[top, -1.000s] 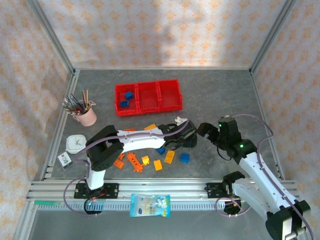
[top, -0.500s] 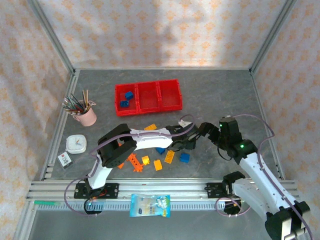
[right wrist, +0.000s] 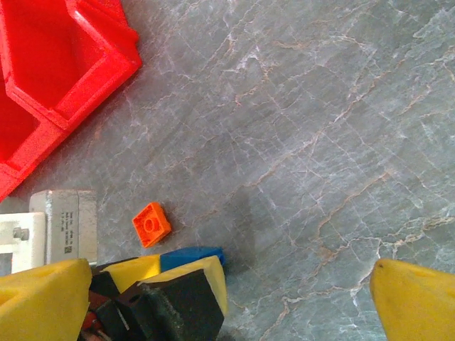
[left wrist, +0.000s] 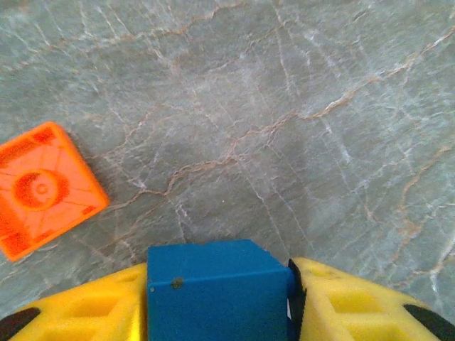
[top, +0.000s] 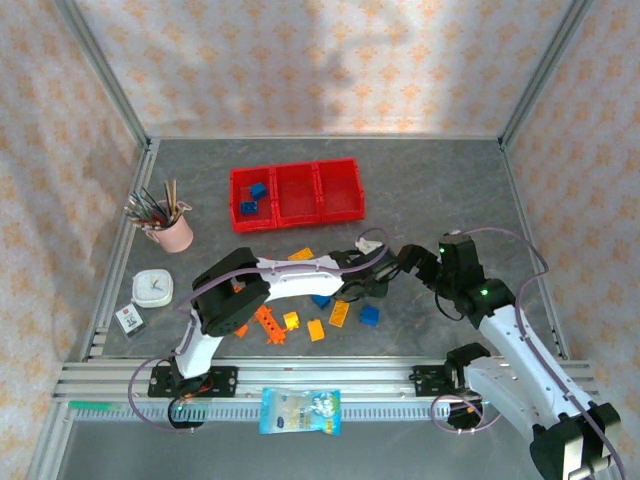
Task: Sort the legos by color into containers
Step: Pick up the lego from the center of the table, then place the lego in the container.
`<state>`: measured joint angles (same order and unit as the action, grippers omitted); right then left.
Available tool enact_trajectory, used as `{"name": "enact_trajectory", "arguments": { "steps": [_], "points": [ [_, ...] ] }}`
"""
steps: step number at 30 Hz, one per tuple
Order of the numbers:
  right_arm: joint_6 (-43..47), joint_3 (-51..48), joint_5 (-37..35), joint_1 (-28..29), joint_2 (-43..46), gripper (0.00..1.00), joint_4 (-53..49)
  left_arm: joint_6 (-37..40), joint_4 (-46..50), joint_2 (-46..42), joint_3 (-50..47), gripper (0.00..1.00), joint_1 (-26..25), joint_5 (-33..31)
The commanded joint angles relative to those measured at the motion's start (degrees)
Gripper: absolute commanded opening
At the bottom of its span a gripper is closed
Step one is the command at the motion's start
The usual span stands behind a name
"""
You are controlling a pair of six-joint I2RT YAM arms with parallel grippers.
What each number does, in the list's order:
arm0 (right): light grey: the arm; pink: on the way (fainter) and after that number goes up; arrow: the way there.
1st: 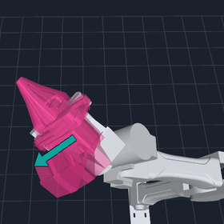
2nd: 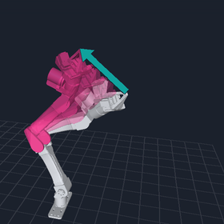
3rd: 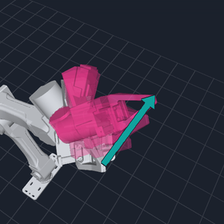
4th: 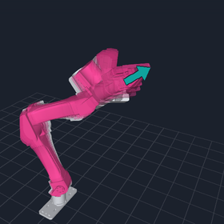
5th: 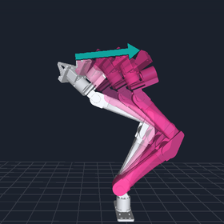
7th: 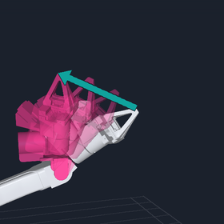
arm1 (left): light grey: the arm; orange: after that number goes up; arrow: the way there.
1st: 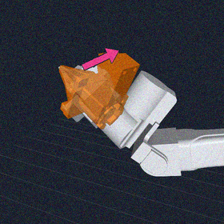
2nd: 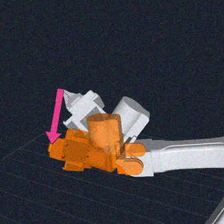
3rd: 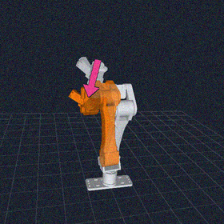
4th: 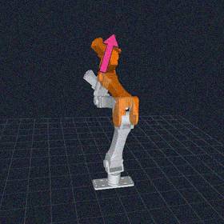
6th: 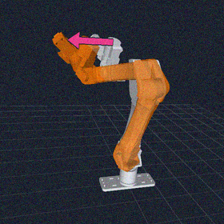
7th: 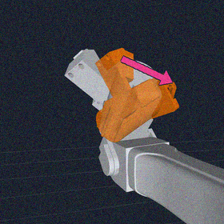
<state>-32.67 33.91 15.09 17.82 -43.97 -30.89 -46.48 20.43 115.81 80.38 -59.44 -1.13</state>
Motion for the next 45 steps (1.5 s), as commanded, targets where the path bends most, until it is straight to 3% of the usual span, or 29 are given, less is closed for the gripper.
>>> {"name": "enact_trajectory", "arguments": {
  "steps": [1, 13, 24, 32, 45],
  "points": [
    [1.8, 3.6, 1.8, -0.2, 0.8, 1.0, 0.6, 0.6, 1.2, -6.1, -1.3, 0.46, 0.1, -3.6],
    [4.7, 9.7, 9.8, 2.9, -6.7, 1.0, 9.3, 3.0, 4.5, -22.5, -9.4, 0.46, 7.7, -12.7],
    [3.5, 13.6, 8.9, 12.8, -19.8, 1.0, 21.4, 9.9, 3.1, -30.1, -14.2, 0.46, 25.5, -16.4],
    [2.9, 15.8, 8.7, 15.2, -26.4, 1.0, 25.6, 14.5, -1.0, -21.5, -9.7, 0.45, 38.2, -13.0],
    [3.8, 17.4, 8.4, 15.3, -30.6, 1.0, 26.4, 15.4, -1.3, -2.5, 7.0, 0.49, 44.7, -15.8]
  ]
}}
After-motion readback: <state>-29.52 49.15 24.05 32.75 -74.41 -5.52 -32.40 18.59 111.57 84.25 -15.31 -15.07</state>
